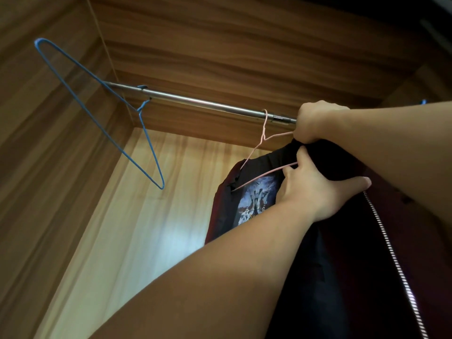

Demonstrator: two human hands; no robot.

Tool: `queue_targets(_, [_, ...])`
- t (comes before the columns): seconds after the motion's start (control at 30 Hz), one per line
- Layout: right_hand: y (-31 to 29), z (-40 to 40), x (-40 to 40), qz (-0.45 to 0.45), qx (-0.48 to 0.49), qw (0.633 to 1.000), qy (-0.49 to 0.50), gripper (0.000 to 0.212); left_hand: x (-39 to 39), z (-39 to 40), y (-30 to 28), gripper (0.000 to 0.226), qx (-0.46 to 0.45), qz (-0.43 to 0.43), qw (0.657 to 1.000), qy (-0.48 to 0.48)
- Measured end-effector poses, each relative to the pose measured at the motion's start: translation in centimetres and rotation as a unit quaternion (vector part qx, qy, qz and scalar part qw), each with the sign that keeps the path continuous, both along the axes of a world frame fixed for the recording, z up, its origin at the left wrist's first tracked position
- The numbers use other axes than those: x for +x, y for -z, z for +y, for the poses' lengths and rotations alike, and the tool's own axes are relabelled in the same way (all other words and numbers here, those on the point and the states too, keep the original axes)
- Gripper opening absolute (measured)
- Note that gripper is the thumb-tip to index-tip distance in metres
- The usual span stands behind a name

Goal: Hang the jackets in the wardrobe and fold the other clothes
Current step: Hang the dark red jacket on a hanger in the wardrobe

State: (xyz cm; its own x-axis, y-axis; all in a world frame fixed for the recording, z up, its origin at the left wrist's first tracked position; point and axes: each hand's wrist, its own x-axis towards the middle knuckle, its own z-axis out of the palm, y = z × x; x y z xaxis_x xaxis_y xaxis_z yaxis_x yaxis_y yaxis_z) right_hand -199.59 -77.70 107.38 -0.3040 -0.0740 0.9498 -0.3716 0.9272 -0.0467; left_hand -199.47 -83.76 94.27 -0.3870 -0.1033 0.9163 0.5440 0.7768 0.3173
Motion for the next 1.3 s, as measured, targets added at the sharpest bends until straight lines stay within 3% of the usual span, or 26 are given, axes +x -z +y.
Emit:
queue_targets(0.6, [1.3,1.0,-0.7,-0.039,-0.020,0.999,-0.026,0.025,-1.0,-0.4,2.2,0.115,0.003,0.002,0.999,0.048])
queue_targets(0.93, [4.7,2.5,0.8,-0.019,-0.047,0.998,-0.032,0.025,0.3,0.3,4.9,0.102,-0.004,-0.001,0.999,0.040])
queue_targets(1.13, [6.2,2.3,1.3,0.022,-0.031,0.999,0.006,0.051,1.8,-0.6,6.6,0.094,0.003,-0.017,0.996,0.084])
queue_targets(1.3, [7.1,2.2,2.0,0.053,-0.031,0.998,0.024,0.059,3.0,-1.4,7.9,0.093,0.019,-0.044,0.992,0.114])
